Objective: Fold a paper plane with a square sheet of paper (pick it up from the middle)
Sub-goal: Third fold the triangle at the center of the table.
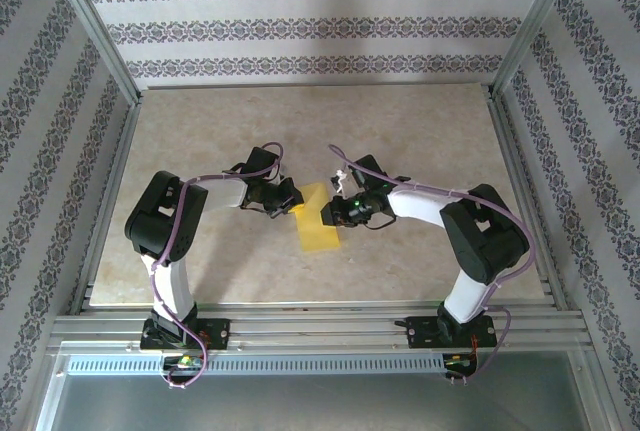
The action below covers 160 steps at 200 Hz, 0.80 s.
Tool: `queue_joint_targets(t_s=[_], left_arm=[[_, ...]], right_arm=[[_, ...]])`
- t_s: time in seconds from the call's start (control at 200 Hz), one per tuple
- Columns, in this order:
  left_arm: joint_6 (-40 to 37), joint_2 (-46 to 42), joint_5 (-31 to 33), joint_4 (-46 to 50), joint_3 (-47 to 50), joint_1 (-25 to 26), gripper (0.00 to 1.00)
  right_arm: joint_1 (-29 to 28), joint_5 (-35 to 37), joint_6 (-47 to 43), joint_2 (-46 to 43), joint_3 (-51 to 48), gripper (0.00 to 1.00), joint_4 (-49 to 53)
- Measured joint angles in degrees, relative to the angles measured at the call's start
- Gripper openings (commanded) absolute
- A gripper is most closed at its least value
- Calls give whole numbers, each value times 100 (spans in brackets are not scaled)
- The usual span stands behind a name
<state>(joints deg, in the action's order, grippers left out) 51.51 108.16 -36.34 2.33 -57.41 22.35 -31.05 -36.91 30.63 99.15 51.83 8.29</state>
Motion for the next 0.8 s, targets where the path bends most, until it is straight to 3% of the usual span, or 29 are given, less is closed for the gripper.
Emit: queue_joint_targets(t_s=[0.39,0.57,0.799], left_arm=[[-4,-22,20,48,0,7,11],[-42,-525,122,236,181,7,29],[37,-1545,229,380,922,13,37]], right_arm=[[-33,249,973,369,-81,25,-468],[-33,297,1093,507,-114,26,-551],[-31,144,1172,614,-107,27,-774]])
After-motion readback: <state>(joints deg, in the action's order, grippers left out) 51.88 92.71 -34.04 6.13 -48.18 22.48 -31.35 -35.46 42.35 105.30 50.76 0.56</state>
